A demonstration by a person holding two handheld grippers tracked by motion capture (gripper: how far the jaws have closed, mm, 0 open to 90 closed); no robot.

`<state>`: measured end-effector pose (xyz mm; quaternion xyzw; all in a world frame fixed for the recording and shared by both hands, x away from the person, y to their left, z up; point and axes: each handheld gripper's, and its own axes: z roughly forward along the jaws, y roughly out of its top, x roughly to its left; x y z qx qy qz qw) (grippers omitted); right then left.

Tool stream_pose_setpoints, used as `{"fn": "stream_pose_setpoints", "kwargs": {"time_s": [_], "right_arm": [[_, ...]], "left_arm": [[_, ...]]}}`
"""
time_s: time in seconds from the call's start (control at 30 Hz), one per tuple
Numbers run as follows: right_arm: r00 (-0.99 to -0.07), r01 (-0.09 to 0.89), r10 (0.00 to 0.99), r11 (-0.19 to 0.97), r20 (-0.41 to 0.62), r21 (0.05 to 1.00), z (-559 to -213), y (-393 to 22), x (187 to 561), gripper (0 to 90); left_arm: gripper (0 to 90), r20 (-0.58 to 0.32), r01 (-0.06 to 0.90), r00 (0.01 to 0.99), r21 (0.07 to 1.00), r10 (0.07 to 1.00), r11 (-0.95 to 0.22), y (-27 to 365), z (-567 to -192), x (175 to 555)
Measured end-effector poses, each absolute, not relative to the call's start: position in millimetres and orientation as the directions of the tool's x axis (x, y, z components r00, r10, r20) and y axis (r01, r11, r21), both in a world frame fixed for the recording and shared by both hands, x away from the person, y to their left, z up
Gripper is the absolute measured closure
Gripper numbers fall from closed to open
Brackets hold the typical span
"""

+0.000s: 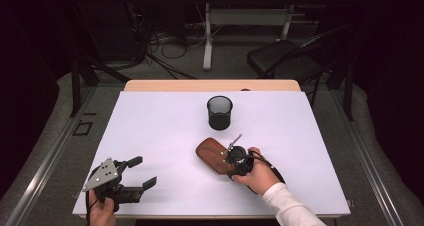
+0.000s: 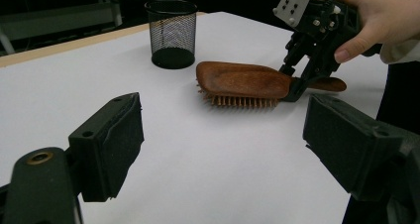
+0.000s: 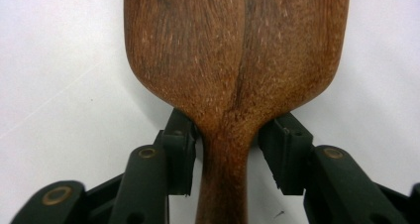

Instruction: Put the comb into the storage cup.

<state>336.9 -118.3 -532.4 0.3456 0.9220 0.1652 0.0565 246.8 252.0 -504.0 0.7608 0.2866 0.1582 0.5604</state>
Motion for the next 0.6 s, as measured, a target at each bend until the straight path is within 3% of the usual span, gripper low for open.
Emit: {"fn": "stream_pose_setpoints", "kwargs": {"time_s": [0.27, 0.6], "right_arm": [[-0.741, 0.644, 0.671, 0.700, 0.024, 0.309, -530.7, -118.7, 341.2, 67.8], [-0.735, 0.657, 0.676, 0.691, 0.054, 0.302, -529.9, -120.1, 342.5, 68.1]], "left_arm": [[16.0, -0.082, 0.258, 0.785, 0.944, 0.614, -0.204, 251.9, -504.5, 246.9], [16.0, -0.081, 0.259, 0.783, 0.944, 0.616, -0.205, 251.6, -504.7, 246.9]]}}
